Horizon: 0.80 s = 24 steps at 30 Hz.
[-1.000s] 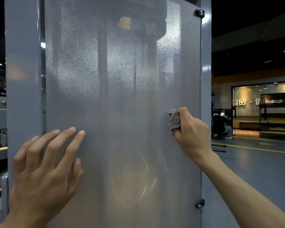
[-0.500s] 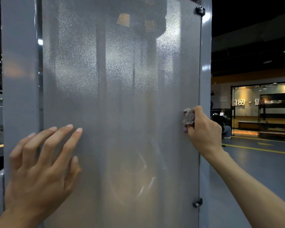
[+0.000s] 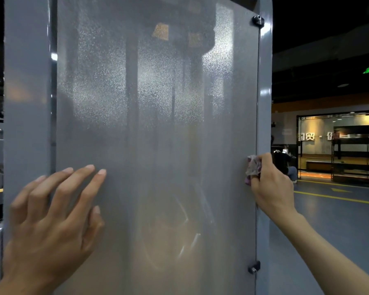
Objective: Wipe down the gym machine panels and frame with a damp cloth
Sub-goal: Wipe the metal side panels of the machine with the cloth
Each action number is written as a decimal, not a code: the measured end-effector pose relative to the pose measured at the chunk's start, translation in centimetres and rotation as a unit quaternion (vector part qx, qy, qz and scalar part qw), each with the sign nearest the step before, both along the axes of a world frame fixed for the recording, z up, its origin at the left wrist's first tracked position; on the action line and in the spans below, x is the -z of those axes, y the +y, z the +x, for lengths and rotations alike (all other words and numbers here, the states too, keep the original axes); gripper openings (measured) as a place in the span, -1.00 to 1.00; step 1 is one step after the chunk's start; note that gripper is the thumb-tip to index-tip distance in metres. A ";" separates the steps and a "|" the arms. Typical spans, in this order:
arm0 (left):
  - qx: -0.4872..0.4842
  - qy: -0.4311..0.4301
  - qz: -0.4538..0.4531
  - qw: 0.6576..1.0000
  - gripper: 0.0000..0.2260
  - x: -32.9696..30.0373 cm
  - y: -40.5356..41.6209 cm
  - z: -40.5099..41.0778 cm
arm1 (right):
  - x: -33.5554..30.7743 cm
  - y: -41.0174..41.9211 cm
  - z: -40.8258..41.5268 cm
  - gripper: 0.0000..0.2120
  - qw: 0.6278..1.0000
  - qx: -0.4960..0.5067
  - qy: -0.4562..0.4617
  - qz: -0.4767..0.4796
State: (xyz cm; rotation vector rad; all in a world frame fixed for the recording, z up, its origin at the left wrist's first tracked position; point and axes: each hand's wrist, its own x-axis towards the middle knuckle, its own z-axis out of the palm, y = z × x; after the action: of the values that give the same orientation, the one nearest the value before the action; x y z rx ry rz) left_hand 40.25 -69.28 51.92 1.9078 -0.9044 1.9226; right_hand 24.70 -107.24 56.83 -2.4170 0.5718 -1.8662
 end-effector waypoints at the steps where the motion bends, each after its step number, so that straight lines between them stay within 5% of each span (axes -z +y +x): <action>1: 0.000 0.001 0.000 1.000 -0.54 0.0 0.0 0.0 | 0.6 0.2 -0.5 -0.72 1.000 -0.006 0.018 -0.001; 5: 0.004 0.000 -0.001 1.000 -0.54 0.0 0.0 -0.2 | 0.3 -0.3 -2.1 -0.71 0.997 -0.018 0.074 -0.016; 9: 0.019 0.010 0.004 1.000 -0.53 0.0 0.1 0.2 | -3.7 -1.2 -2.8 -0.76 0.995 -0.018 0.002 -0.098; 15: 0.041 0.027 0.004 0.999 -0.53 0.2 0.0 0.6 | -7.2 -1.9 -1.9 -0.64 0.969 0.104 0.012 -0.223; 24: 0.021 0.008 0.006 1.000 -0.53 -0.1 0.0 0.3 | 3.0 -0.9 -1.4 -0.57 0.987 -0.009 0.008 -0.162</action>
State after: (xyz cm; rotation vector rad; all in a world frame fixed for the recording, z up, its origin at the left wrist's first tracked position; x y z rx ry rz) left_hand 40.56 -69.28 52.00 1.8946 -0.9458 1.8788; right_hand 23.31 -108.13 53.79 -2.6186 0.2614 -2.0750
